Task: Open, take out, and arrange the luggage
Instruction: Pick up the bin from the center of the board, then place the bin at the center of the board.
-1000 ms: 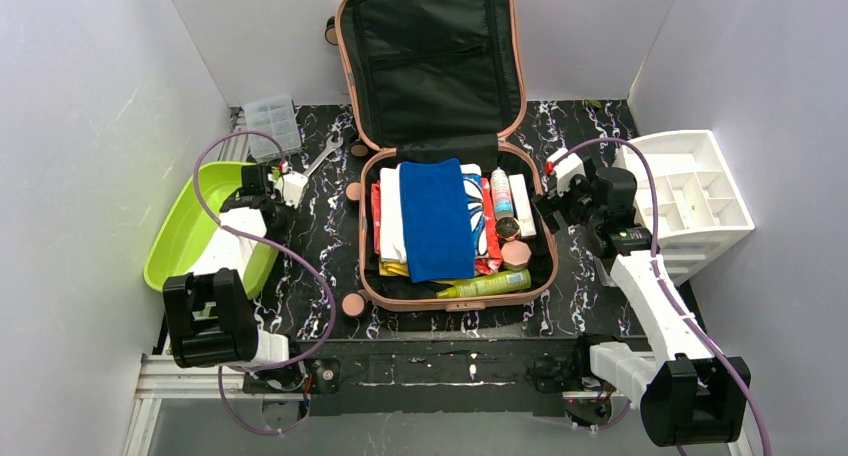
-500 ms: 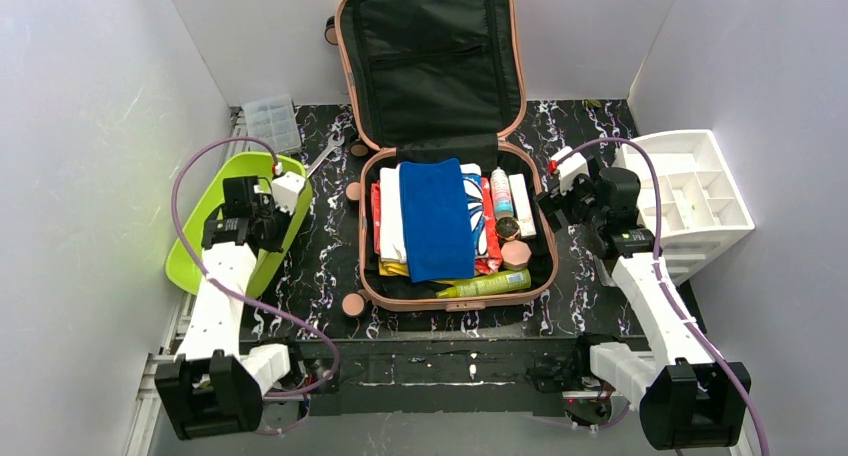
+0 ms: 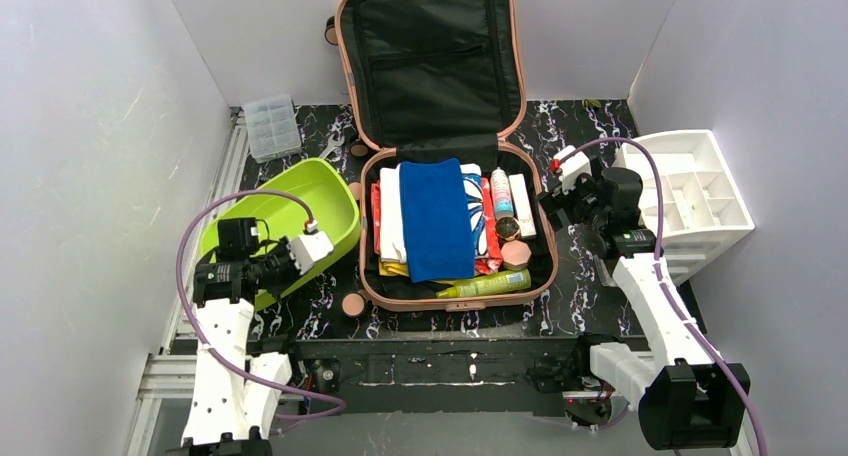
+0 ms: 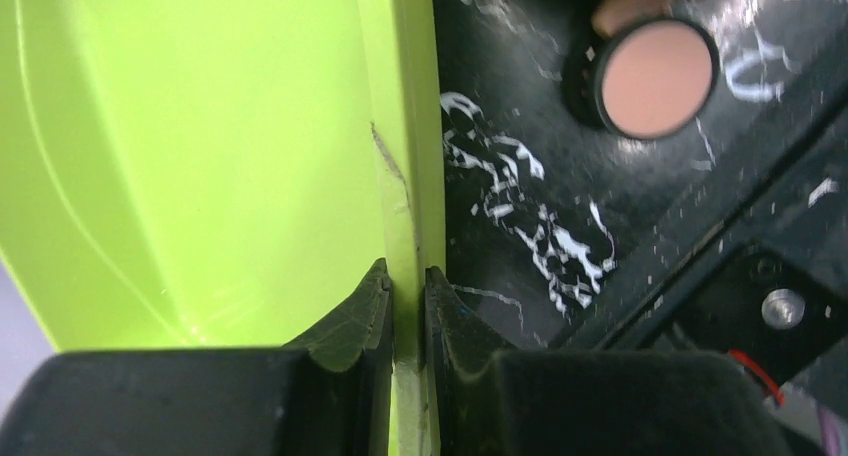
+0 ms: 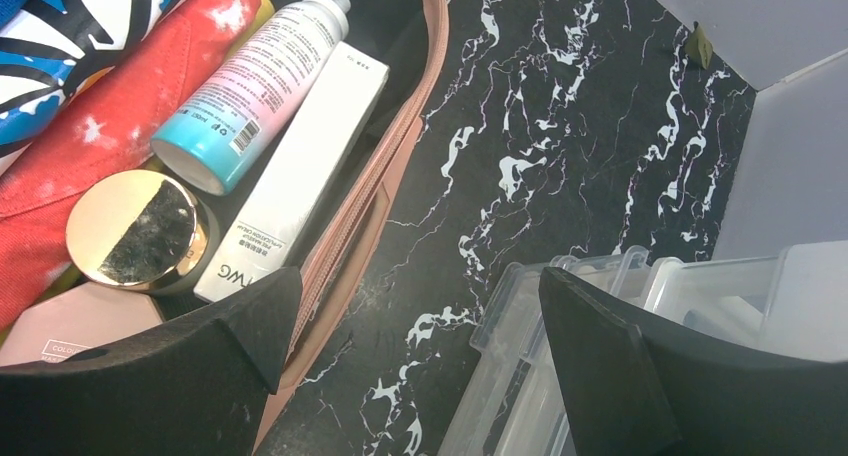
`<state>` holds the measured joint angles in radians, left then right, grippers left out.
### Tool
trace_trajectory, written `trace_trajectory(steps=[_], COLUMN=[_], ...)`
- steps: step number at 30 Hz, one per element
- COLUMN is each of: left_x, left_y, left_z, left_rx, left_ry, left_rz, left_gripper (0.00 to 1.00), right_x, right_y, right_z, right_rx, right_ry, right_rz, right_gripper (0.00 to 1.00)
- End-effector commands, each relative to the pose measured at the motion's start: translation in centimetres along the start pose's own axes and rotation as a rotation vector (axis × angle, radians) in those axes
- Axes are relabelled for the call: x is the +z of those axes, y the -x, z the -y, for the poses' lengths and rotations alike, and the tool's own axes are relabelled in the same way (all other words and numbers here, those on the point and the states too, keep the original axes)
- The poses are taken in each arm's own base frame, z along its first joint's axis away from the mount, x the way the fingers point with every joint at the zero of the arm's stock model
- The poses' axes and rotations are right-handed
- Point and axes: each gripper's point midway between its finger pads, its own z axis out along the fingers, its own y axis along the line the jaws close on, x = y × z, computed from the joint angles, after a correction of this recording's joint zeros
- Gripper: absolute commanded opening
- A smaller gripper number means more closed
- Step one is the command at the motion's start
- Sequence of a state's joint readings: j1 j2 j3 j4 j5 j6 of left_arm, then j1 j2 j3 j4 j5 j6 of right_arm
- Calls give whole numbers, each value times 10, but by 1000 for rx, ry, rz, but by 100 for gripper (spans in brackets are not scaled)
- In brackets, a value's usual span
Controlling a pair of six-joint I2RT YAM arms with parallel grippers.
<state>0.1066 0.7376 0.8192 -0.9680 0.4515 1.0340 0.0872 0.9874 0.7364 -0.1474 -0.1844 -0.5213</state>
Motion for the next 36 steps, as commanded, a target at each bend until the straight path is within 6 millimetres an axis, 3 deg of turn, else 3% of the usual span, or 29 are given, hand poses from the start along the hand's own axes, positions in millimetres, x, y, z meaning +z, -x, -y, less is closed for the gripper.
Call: trace_trajectory(steps=[1, 6, 12, 18, 23, 32, 36], left_x=[-8, -17, -11, -3, 9, 12, 10], left_y=[-11, -26, -48, -49, -70, -66, -60], left_z=[30, 29, 25, 18, -8, -36, -37], left_rx=[257, 398, 528, 592, 654, 639, 649], left_ry=[-137, -160, -213, -234, -167, -99, -105], left_rz=[-18, -103, -195, -192, -306, -276, -236], left_gripper=[0, 0, 0, 0, 0, 0, 4], right_x=[-3, -4, -4, -3, -4, -4, -5], right_y=[13, 12, 9, 8, 7, 5, 4], right_z=[10, 12, 12, 12, 13, 14, 14], right_rx=[8, 16, 27, 31, 36, 43, 47], right_ry=[-36, -40, -30, -26, -25, -22, -21], right_rz=[56, 53, 50, 49, 48, 47, 46], right_gripper=[98, 98, 98, 98, 99, 98, 98])
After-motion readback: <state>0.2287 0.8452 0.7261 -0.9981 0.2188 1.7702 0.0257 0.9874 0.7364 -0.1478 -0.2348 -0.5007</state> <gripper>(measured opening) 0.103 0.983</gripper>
